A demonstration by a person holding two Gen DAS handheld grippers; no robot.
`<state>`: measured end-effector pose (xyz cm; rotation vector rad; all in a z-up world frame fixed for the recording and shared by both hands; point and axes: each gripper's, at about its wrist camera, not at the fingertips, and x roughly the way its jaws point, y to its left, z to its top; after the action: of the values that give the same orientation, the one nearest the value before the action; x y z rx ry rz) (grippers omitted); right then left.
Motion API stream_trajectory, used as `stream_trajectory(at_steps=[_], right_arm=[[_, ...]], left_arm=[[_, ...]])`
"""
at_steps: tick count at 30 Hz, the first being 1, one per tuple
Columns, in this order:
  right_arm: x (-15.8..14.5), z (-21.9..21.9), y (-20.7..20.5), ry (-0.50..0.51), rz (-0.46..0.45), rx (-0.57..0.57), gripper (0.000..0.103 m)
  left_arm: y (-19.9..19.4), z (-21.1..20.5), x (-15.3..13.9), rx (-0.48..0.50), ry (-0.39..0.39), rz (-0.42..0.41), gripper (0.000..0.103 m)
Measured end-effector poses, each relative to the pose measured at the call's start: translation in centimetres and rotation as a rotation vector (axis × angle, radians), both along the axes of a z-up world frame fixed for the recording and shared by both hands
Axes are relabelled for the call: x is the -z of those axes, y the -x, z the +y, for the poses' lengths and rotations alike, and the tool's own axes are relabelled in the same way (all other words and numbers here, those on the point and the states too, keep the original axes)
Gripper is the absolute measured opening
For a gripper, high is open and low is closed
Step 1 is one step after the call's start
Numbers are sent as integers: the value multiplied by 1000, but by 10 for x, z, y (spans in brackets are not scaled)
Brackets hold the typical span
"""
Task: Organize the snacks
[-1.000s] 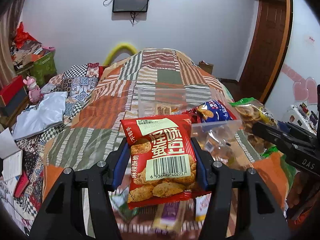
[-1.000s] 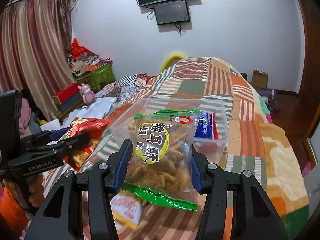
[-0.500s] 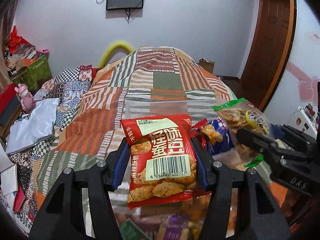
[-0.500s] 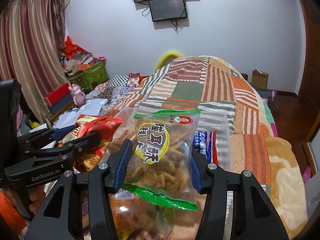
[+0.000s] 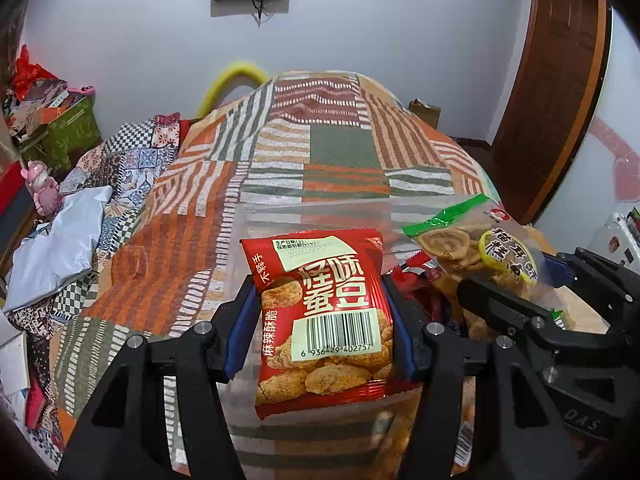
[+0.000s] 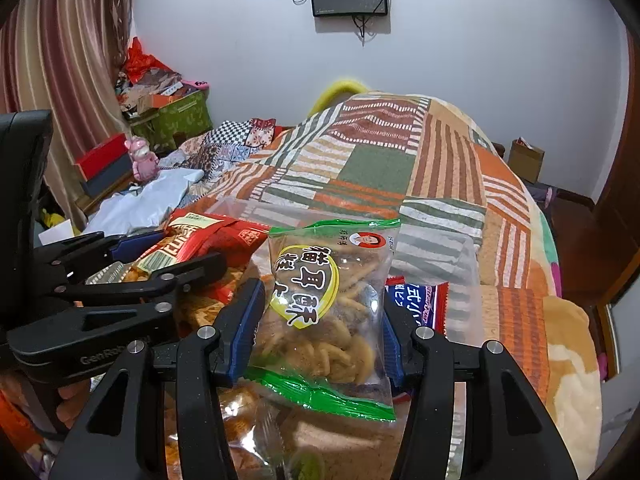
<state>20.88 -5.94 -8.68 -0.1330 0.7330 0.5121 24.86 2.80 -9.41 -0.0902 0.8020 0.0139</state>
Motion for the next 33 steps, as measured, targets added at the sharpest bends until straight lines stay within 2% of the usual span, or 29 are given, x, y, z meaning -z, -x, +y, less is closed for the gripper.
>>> stream_trajectory(at_steps=[10,12,14,17,22,29,33], right_arm=[[5,2,-4,31,20,-9,51],[4,1,-5,31,22,-9,55],[2,-2,-3,24,11,-3,63],[-2,-4,0,21,-5,-2,65],[-10,-6,6,14,-18,-3,66],[-20,-16,27,-10,-30,4,68],[-24,-20,46,-11,-40,8,69]], left_arm=[[-11,-5,10,10,-16,18,58],[-11,-5,10,7,-8,21,58],[-11,-4,8,9,6,22,58],[-8,-5,4,8,4,13,60],[4,-8,-10,11,-20,-27,69],[31,-4,-25,5,-26,-38,70],[53,3,-28,-11,-34,-34,74]])
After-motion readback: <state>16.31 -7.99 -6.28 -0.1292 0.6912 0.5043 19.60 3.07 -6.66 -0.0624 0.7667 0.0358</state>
